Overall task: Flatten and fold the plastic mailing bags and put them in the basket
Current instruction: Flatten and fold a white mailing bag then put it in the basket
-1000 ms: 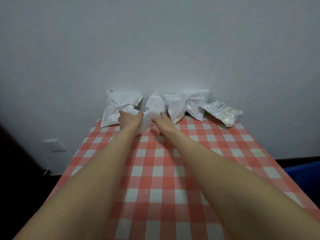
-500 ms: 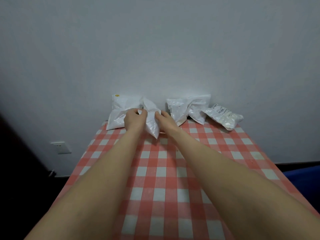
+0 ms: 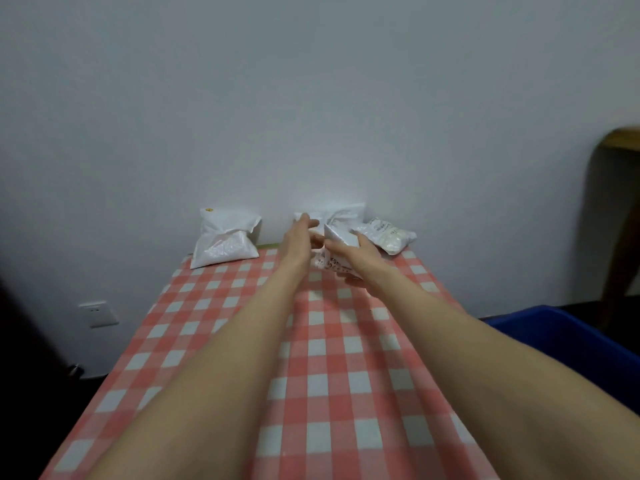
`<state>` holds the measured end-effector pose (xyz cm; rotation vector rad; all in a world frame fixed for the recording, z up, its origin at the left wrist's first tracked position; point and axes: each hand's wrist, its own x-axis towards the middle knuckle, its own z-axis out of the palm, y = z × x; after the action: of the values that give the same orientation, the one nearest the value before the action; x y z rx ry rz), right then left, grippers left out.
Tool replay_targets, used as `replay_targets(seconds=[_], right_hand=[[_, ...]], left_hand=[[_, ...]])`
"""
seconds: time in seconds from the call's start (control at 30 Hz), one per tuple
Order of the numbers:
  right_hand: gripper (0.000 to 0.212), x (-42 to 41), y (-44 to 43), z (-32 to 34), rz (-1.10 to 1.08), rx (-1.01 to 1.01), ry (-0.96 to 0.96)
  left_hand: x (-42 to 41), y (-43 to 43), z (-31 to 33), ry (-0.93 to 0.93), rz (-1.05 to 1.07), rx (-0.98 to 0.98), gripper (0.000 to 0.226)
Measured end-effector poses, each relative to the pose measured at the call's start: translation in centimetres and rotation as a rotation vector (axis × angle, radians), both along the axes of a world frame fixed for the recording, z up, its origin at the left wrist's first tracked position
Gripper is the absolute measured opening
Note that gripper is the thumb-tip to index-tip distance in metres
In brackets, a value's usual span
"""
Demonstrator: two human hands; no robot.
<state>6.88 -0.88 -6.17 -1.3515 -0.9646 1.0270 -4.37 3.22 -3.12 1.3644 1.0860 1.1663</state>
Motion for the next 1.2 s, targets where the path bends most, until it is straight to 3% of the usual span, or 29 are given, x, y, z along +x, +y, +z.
replay_targets(seconds=[0.1, 0.2, 0.3, 0.4, 0.47, 0.57, 0.67, 0.83, 1.07, 1.2], right_hand=[[0.043, 2.3, -2.8, -0.6, -0.079, -0.058, 0.073], [0.023, 4.5, -5.6, -0.9, -0.139, -0.104, 0.171], [0.036, 7.0, -7.5, -1.0, -0.096, -0.115, 0.279], [0.027, 8.3, -9.1, -0.7, -0.037, -0.125, 0.335], [0.025, 8.7, -9.7, -0.8, -0.003, -0.139, 0.330], [0.022, 9.0, -9.9, -0.9, -0.004, -0.153, 0.269], [0.024, 9.3, -10.0, -1.0, -0.136, -0.118, 0.170], [0.015, 9.5, -9.0, -2.2, -0.371, -0.126, 0.094], [0.022, 9.5, -7.8, -3.7, -0.585, -0.158, 0.018], [0.028, 9.1, -7.6, -3.8, -0.488, -0.183, -0.048]], left_hand=[[0.5, -1.6, -0.4, 0.024, 0.164, 0.063, 0.027], [-0.3, -3.1, -0.6, 0.163, 0.353, 0.022, 0.039], [-0.7, -3.1, -0.9, 0.226, 0.318, 0.002, 0.058], [0.0, -3.7, -1.1, 0.223, 0.219, -0.009, 0.068], [0.7, -3.9, -1.5, 0.218, 0.117, -0.064, 0.056], [1.3, -3.0, -2.8, 0.246, 0.038, -0.113, 0.057], [1.2, -3.9, -2.4, 0.224, 0.058, -0.063, 0.024], [1.5, -4.0, -2.9, 0.212, 0.104, -0.003, 0.009], [1.3, -3.1, -4.5, 0.311, 0.220, -0.036, 0.032], [1.1, -3.0, -5.3, 0.341, 0.259, -0.056, 0.037]])
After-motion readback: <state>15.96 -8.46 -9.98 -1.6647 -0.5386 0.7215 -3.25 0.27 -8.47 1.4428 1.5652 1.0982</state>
